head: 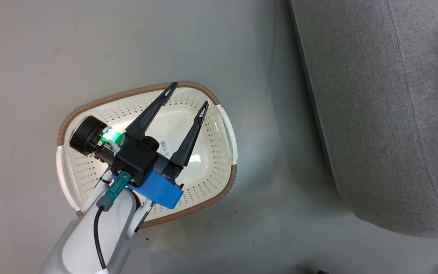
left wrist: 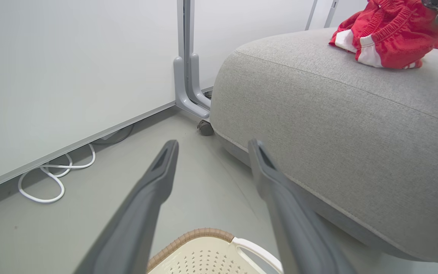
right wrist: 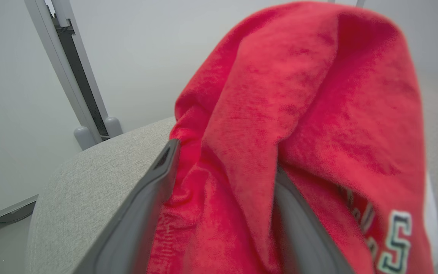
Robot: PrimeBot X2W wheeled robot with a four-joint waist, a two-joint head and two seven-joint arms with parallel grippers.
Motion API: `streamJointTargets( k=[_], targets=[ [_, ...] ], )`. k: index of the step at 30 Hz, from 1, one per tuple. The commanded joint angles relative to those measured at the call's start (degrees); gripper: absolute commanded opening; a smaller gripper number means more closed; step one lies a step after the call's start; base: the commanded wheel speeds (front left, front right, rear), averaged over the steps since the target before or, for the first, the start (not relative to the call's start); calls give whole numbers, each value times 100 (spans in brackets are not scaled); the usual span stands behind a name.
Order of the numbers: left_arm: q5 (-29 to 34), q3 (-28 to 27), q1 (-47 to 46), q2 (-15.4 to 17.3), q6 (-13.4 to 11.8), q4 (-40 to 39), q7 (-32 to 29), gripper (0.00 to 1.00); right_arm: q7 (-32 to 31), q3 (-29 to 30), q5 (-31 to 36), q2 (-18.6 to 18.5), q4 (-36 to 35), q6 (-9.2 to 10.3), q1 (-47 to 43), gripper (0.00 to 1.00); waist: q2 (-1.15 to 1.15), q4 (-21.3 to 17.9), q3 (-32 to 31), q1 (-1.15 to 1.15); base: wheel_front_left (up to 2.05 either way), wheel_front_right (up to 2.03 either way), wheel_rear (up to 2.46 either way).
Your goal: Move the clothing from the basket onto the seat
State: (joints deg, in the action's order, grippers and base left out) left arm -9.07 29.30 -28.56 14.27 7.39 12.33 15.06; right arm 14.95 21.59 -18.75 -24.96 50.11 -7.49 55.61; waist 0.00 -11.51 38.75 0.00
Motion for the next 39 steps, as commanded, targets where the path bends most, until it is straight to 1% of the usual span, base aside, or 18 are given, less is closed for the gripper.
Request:
streamJointTargets(
  k=[1, 6, 11, 16, 20, 22, 23, 26, 33, 39],
  targets=[
    [-21, -4, -30, -28, 12, 16, 16, 100, 32, -30, -22, -46, -72, -1, -159, 100, 0, 50, -81, 0, 0, 0, 0],
    [-91, -40, 82, -147, 12, 65, 16, 100, 32, -162, -101, -112, -210, -1, -507, 100, 0, 149, -334, 0, 0, 0, 0],
    [-210, -154, 264, -329, 12, 139, 17, 100, 32, -348, -57, -214, -365, -1, -971, 100, 0, 255, -742, 0, 0, 0, 0],
    [-302, -313, 515, -518, 12, 200, 17, 100, 29, -501, 118, -277, -520, -1, -1453, 100, 0, 395, -1260, 0, 0, 0, 0],
    [-401, -465, 793, -675, 12, 307, 16, 100, -51, -603, 271, -214, -790, -1, -1890, 100, 0, 531, -1739, 0, 0, 0, 0],
    [-463, -562, 943, -725, 12, 351, 17, 100, -138, -659, 352, -134, -978, -1, -2129, 100, 0, 591, -1986, 0, 0, 0, 0],
    [-463, -562, 943, -725, 12, 351, 17, 100, -138, -659, 352, -134, -978, -1, -2129, 100, 0, 591, -1986, 0, 0, 0, 0],
    [-541, -673, 1182, -797, 12, 428, 16, 100, -272, -753, 505, -23, -1373, -1, -2527, 100, 0, 687, -2339, 0, 0, 0, 0],
    [-659, -1037, 1689, -919, 12, 547, 17, 100, -721, -822, 654, 489, -2597, -1, -3573, 100, 0, 1005, -2998, 0, 0, 0, 0],
    [-688, -1411, 2020, -977, 12, 679, 17, 100, -1071, -895, 830, 953, -3645, -1, -4420, 100, 0, 1319, -3376, 0, 0, 0, 0]
  ],
)
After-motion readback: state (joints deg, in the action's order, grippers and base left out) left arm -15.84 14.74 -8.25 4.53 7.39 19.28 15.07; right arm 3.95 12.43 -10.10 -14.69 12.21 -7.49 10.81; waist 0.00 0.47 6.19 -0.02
